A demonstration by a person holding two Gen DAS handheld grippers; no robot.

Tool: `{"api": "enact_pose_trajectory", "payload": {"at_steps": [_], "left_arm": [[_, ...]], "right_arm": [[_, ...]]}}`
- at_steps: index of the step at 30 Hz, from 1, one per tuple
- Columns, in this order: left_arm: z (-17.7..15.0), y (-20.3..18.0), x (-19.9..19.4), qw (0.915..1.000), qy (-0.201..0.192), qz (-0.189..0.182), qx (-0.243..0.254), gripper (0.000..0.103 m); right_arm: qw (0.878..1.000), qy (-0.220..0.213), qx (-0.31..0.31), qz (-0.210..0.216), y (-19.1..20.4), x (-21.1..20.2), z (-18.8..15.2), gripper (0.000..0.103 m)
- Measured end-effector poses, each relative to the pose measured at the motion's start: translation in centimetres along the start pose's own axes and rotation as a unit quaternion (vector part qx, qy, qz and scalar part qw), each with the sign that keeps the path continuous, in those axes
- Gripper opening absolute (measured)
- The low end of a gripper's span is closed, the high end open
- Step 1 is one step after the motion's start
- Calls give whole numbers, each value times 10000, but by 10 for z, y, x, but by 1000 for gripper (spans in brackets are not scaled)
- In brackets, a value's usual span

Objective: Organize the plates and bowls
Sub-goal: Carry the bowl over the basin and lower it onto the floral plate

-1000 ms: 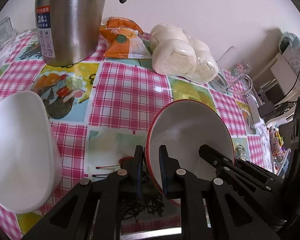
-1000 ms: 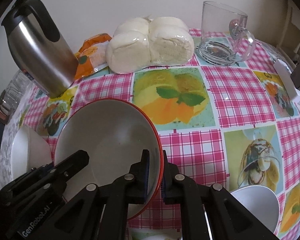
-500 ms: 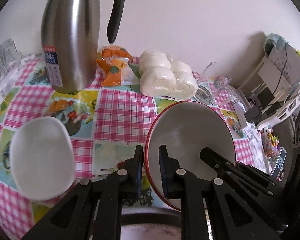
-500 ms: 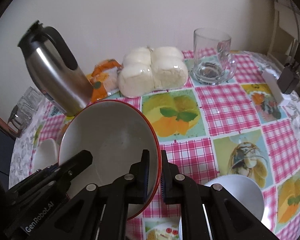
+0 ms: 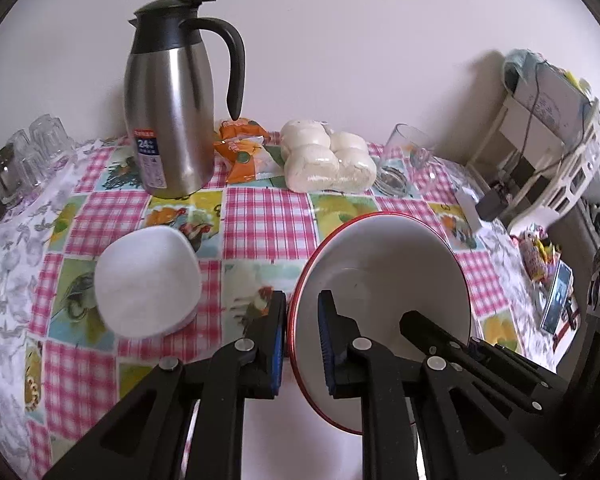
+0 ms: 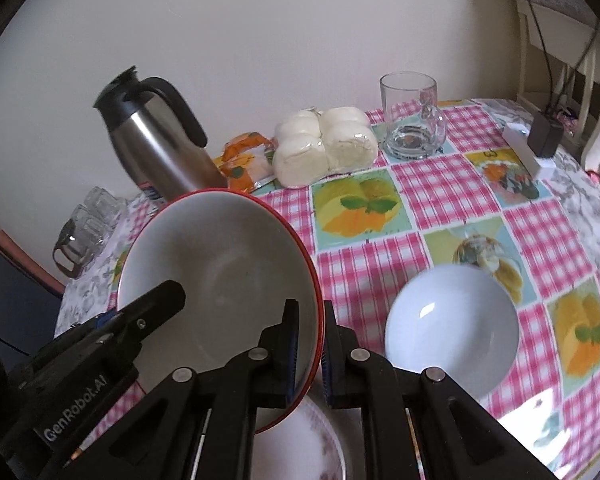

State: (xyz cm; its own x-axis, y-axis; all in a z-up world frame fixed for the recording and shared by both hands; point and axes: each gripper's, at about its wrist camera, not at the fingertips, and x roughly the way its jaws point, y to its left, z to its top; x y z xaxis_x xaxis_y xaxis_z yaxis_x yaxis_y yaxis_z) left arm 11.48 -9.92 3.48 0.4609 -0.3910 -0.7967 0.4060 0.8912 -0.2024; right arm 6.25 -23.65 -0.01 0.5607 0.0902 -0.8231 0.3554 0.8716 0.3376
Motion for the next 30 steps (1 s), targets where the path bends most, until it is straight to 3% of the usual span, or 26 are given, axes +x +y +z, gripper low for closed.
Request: {"api": "enact_pose_trajectory", "payload": {"at_steps": [6, 12, 30], "left_arm": [[-24, 4, -12, 10000, 43, -1, -2, 16], [-41, 0, -28, 9999, -34, 107, 122, 16], [-71, 13, -48, 9995, -18, 310, -80, 16]], "right_arm": [[9999, -107, -14, 4, 5, -17, -30, 11], [9988, -165, 295, 355, -3, -24, -59, 11], [9984, -2, 108, 555, 10, -34, -93, 11]]}}
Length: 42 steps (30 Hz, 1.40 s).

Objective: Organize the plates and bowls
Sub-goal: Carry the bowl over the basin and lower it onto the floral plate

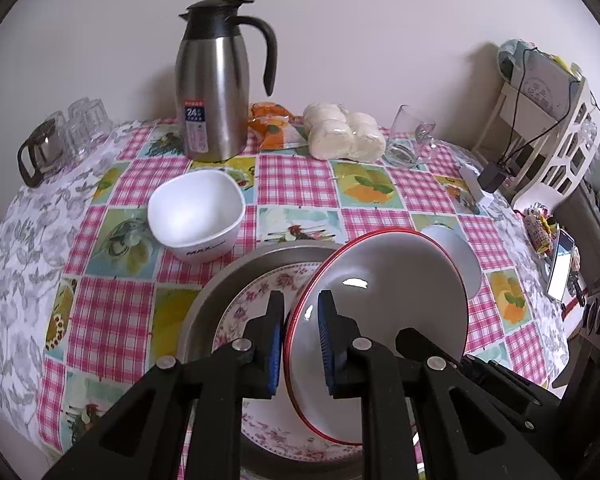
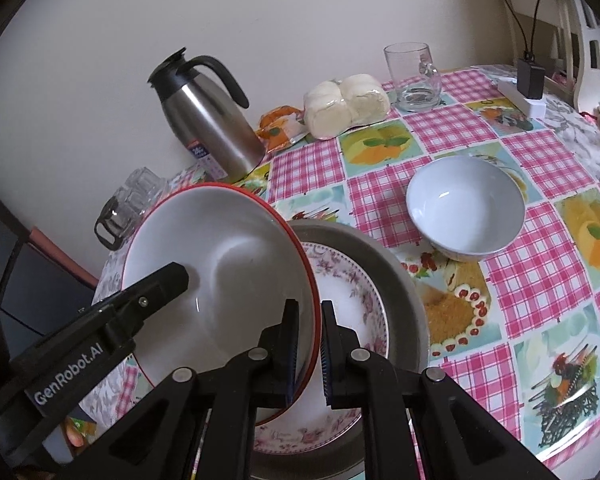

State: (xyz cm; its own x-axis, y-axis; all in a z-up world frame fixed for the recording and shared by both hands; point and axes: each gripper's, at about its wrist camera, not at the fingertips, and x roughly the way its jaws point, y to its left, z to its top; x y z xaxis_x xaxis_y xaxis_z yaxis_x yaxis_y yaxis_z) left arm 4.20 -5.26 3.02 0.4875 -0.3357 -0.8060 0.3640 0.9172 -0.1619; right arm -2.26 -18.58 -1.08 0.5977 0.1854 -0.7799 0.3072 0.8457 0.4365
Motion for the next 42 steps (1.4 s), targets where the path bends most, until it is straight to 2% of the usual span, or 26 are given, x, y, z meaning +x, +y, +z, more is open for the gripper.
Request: {"api": "enact_pose_trajectory", "payload": {"at_steps": [5, 24, 27, 42], "left_arm": [[-1, 10, 5, 9997, 136, -52, -213, 16], [-5, 19, 33, 9978, 578, 110, -313, 17], [-6, 20, 37, 9973, 639, 115, -334, 17], [-4, 25, 45, 9964, 661, 16, -531, 17]], "right_arm": [[9999, 148, -72, -30, 5, 9, -3, 11], [9982, 586, 23, -132, 4, 39, -6, 11], [9979, 636, 19, -152, 4, 42, -7, 14], [9979, 634, 102, -123, 1, 50, -4, 14]]}}
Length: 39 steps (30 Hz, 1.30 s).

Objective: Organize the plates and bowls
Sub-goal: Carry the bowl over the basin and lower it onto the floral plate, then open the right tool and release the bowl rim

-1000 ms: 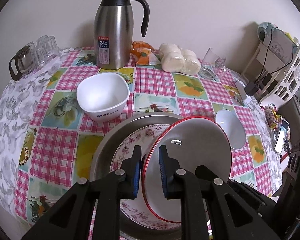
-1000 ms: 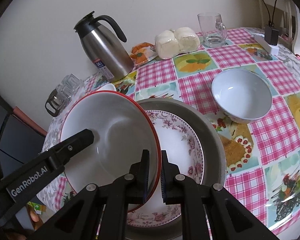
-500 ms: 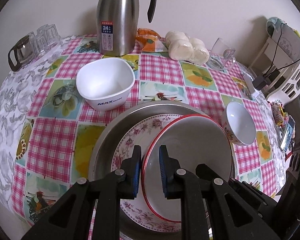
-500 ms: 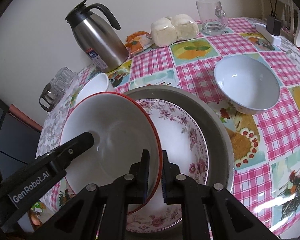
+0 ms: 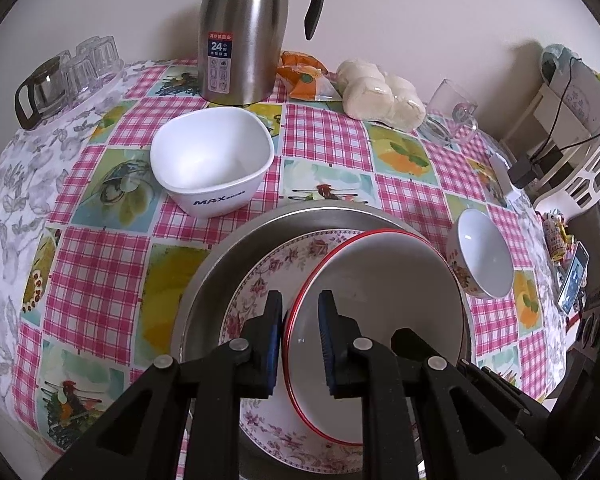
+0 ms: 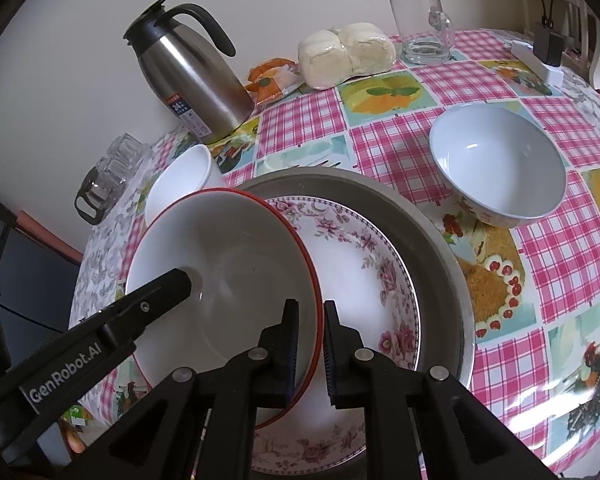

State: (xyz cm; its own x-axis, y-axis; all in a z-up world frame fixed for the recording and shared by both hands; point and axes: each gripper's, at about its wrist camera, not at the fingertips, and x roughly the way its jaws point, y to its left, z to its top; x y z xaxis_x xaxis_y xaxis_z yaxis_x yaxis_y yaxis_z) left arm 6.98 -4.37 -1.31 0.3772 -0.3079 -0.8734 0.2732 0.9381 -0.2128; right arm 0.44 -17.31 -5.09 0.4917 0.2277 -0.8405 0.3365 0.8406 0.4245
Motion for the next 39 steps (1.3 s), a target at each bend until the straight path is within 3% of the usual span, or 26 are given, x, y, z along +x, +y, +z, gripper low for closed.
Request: {"api": "enact_pose_trajectory", "payload": {"at_steps": [23, 39], "left_arm": [[4, 9, 3, 9994, 89, -152, -294, 17], [6, 13, -4, 9991, 28, -175, -387, 17]], "right_arm": [[9997, -82, 147, 156, -1, 1, 4, 25], [9998, -79, 79, 141, 1, 0, 4, 25]]}}
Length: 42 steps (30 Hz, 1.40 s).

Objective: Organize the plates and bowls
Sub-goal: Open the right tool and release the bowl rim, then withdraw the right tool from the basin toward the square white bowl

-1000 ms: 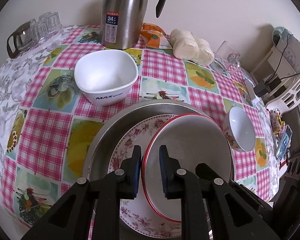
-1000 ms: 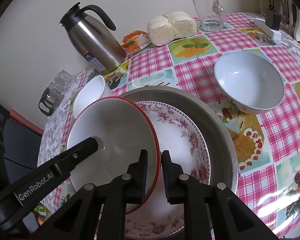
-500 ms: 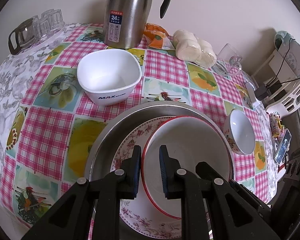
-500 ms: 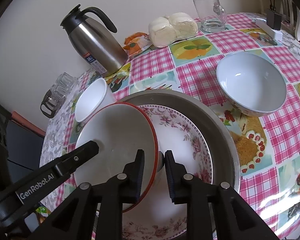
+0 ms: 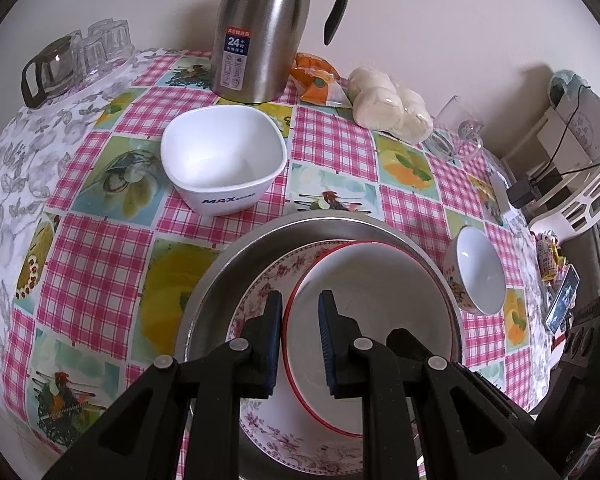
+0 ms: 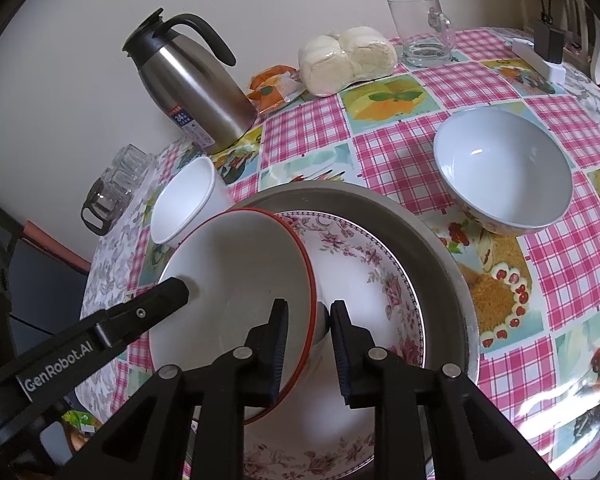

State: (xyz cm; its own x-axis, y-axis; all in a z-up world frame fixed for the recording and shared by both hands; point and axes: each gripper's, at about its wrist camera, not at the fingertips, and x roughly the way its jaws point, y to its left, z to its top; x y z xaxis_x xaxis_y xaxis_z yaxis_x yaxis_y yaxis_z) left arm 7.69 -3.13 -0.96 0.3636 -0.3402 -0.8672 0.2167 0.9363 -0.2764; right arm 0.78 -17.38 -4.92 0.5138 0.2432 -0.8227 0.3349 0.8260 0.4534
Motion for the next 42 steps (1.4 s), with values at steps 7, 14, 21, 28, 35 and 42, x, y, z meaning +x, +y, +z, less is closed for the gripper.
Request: {"api": "enact_pose_trajectory", "payload": {"at_steps": [7, 14, 21, 28, 35, 42], "left_arm": [[1, 3, -1, 10000, 5, 11, -64, 17], [1, 2, -1, 10000, 10, -45, -51, 21], [1, 0, -6, 9999, -114, 51, 9, 22], [3, 1, -19, 9992, -352, 201, 61, 43], [7, 7, -27, 9966, -529, 638, 19, 64], [9, 25, -27, 9929, -572, 1020, -227, 79]], "right_arm": [[10000, 39, -79, 1, 4, 1, -1, 25], [10000, 29, -41, 15, 2, 1, 0, 25], [9989, -239, -254, -320, 6, -12, 2, 25], [9976, -395, -379, -433, 9, -20, 2, 37], [9955, -584, -483, -565, 12, -24, 3, 70], [9944, -674, -581, -572, 12, -24, 2, 85]]}}
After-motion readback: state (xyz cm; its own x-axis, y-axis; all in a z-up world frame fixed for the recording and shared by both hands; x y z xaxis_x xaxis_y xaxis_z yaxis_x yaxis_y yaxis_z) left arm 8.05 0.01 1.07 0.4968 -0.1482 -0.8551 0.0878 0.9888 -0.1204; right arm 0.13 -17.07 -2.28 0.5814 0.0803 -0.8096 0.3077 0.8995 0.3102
